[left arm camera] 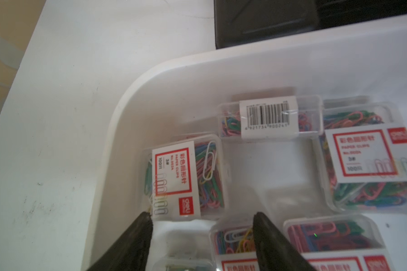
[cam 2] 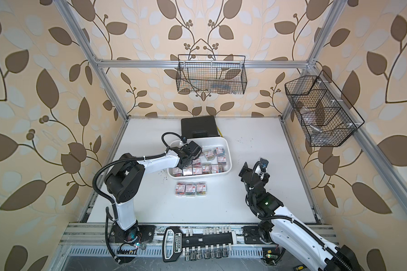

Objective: Take the paper clips out of the storage box
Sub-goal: Pick up the boxed paper clips from the storage box.

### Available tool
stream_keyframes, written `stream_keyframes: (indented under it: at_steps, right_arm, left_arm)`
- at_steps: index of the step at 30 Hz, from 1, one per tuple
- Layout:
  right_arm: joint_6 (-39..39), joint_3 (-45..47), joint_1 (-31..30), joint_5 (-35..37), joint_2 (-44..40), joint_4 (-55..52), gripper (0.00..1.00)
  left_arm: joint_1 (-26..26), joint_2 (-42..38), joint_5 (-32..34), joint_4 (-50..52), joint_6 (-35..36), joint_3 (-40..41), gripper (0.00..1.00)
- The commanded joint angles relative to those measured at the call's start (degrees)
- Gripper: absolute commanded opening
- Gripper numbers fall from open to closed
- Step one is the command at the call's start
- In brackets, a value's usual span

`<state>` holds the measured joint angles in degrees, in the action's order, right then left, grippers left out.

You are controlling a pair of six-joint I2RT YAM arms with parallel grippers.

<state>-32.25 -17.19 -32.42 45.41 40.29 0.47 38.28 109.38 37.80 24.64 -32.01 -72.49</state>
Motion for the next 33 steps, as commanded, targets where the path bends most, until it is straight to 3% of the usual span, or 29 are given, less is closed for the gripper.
stream_keyframes:
  at_steps: [1,11,18,27,33]
  right_arm:
    - [0.56,1.15,0.25,0.34,-0.59,0.44,0.85]
    - [0.83,1.55,0.25,-0.40,-1.27,0.71,0.86]
    - [0.92,1.55,0.26,-0.52,-1.27,0.73,0.86]
    - [1.05,1.46,0.26,-0.65,-0.92,0.91,0.86]
    - [1.05,1.50,0.30,-0.70,-0.85,0.93,0.87]
  left_arm:
    - [-0.88,0.37,2.80,1.55,-1.74,-2.44,0.74]
    - [-1.73,0.04,2.99,0.27,-2.97,-0.54,0.85]
    - [-3.65,-0.11,1.77,-6.87,-2.96,3.06,0.86]
    - [-5.76,-0.91,-5.12,-17.44,-3.76,8.27,0.87]
    - [-6.73,-0.05,-5.99,-19.17,-4.20,8.63,0.84]
